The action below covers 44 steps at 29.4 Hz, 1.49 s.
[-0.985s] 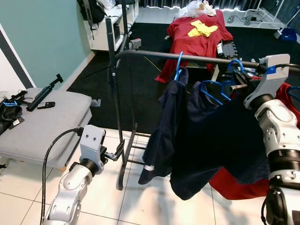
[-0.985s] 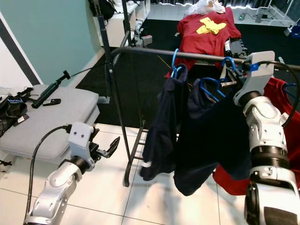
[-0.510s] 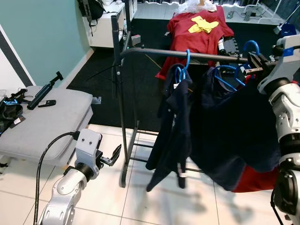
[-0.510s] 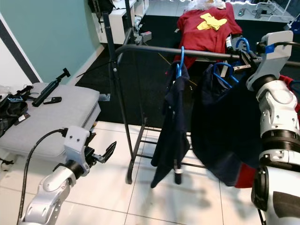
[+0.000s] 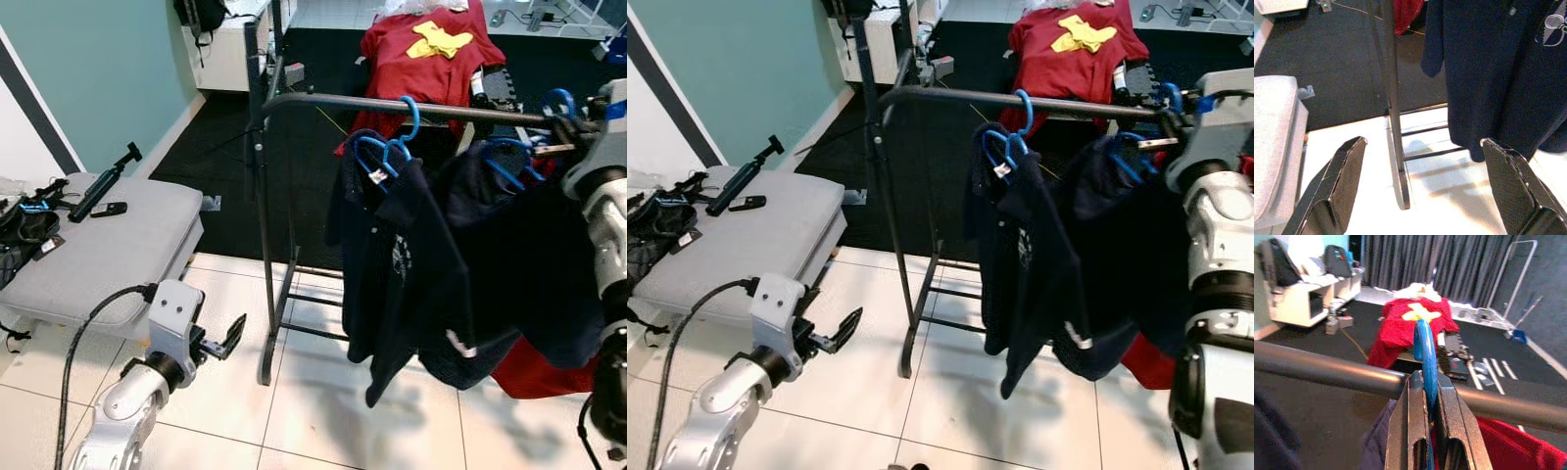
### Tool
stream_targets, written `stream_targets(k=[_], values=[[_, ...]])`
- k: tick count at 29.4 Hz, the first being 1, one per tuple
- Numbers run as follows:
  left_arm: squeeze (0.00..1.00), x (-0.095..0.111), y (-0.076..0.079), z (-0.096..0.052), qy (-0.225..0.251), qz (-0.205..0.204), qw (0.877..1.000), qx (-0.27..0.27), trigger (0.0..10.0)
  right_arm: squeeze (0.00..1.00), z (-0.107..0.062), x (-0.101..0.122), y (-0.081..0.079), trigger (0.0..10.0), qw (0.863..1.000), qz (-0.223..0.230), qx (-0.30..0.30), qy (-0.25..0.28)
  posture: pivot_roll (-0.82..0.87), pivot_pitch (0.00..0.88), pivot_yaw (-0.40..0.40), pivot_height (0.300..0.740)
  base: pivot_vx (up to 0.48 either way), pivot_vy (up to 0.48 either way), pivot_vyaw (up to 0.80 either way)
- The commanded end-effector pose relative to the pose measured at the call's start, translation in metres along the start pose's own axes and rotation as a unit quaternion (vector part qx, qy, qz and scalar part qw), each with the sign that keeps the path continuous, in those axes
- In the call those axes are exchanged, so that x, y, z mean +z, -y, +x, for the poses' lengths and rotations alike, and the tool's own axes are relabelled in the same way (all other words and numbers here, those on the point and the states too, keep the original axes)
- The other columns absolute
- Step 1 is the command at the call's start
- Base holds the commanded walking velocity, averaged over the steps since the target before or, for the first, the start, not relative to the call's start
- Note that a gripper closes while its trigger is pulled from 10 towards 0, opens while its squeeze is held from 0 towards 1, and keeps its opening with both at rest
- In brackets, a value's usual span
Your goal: Hang hanger
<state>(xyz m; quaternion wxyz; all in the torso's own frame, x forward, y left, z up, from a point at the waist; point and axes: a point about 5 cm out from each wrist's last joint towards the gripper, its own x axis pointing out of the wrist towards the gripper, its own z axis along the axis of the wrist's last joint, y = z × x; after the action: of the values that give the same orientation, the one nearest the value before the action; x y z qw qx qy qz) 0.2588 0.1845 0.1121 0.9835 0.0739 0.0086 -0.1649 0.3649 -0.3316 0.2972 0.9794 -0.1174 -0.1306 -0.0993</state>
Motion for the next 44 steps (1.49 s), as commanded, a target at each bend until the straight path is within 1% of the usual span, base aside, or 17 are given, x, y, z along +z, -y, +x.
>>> stream_targets(k=[1,8,11,12,13,14,31,34,35,36,37,38,40,41,42,43,44], values=[[0.00,-0.002,-0.003,-0.005,-0.012,0.004,1.000,-0.002,10.0,0.00,-0.003,-0.017,-0.001,10.0,0.999,-0.005,0.000,-0.043,0.12,0.178,0.048,0.740,0.000,0.000,0.00],[0.00,0.000,-0.002,-0.005,-0.013,0.008,1.000,-0.007,10.0,0.00,-0.002,-0.022,-0.001,10.0,0.998,0.009,0.006,-0.065,0.12,0.181,0.056,0.740,0.000,0.000,0.00],[0.00,0.001,-0.002,-0.004,-0.014,0.011,1.000,-0.010,10.0,0.00,-0.002,-0.024,-0.002,10.0,0.997,0.033,0.011,-0.072,0.12,0.181,0.056,0.740,0.000,0.000,0.00],[0.00,0.001,-0.001,-0.003,-0.014,0.012,1.000,-0.011,10.0,0.07,-0.002,-0.025,-0.002,10.0,0.996,0.045,0.015,-0.073,0.12,0.180,0.057,0.740,0.000,0.000,0.00],[0.00,0.001,-0.001,-0.003,-0.014,0.012,1.000,-0.011,10.0,0.07,-0.002,-0.025,-0.002,10.0,0.996,0.045,0.015,-0.073,0.12,0.180,0.057,0.740,0.000,0.000,0.00],[0.00,0.002,-0.001,-0.002,-0.014,0.012,1.000,-0.012,10.0,1.00,-0.003,-0.026,-0.002,10.0,0.996,0.053,0.017,-0.074,0.12,0.177,0.057,0.740,0.000,0.000,0.00],[0.00,0.005,0.002,0.002,-0.009,0.011,1.000,-0.015,10.0,1.00,-0.001,-0.019,-0.001,10.0,0.996,0.068,0.013,-0.060,0.11,0.166,0.056,0.740,0.000,0.000,0.00],[0.00,0.004,0.002,0.003,-0.010,0.011,1.000,-0.013,10.0,1.00,-0.003,-0.017,-0.009,10.0,0.994,0.093,0.053,-0.034,0.11,0.163,0.054,0.740,0.000,0.000,0.00],[0.00,0.004,0.002,0.003,-0.010,0.011,1.000,-0.013,10.0,1.00,-0.003,-0.017,-0.009,10.0,0.994,0.093,0.053,-0.034,0.11,0.163,0.054,0.740,0.000,0.000,0.00],[0.00,-0.007,-0.011,0.001,-0.036,0.001,0.999,0.033,10.0,0.78,-0.018,-0.019,-0.029,10.0,0.976,0.169,0.134,0.009,0.10,0.157,0.046,0.740,0.000,0.000,0.00],[0.00,-0.007,-0.011,0.001,-0.036,0.001,0.999,0.033,10.0,0.78,-0.018,-0.019,-0.029,10.0,0.976,0.169,0.134,0.009,0.10,0.157,0.046,0.740,0.000,0.000,0.00],[0.00,-0.011,-0.016,0.000,-0.046,-0.003,0.998,0.051,10.0,0.78,-0.027,-0.021,-0.035,10.0,0.967,0.193,0.163,0.022,0.10,0.157,0.046,0.740,0.000,0.000,0.00],[0.00,-0.011,-0.016,0.000,-0.046,-0.003,0.998,0.051,10.0,0.78,-0.027,-0.021,-0.035,10.0,0.967,0.193,0.163,0.022,0.10,0.157,0.046,0.740,0.000,0.000,0.00],[0.00,-0.017,-0.021,-0.002,-0.058,-0.012,0.996,0.071,10.0,0.00,-0.038,-0.025,-0.041,10.0,0.959,0.210,0.189,0.026,0.09,0.154,0.043,0.740,0.000,0.000,0.00],[0.00,-0.017,-0.021,-0.002,-0.058,-0.012,0.996,0.071,10.0,0.00,-0.038,-0.025,-0.041,10.0,0.959,0.210,0.189,0.026,0.09,0.154,0.043,0.740,0.000,0.000,0.00],[0.00,-0.025,-0.025,-0.005,-0.070,-0.022,0.994,0.084,10.0,0.00,-0.051,-0.037,-0.046,10.0,0.954,0.216,0.205,0.012,0.08,0.148,0.036,0.740,0.000,0.000,0.00],[0.00,-0.025,-0.025,-0.005,-0.070,-0.022,0.994,0.084,10.0,0.00,-0.051,-0.037,-0.046,10.0,0.954,0.216,0.205,0.012,0.08,0.148,0.036,0.740,0.000,0.000,0.00]])
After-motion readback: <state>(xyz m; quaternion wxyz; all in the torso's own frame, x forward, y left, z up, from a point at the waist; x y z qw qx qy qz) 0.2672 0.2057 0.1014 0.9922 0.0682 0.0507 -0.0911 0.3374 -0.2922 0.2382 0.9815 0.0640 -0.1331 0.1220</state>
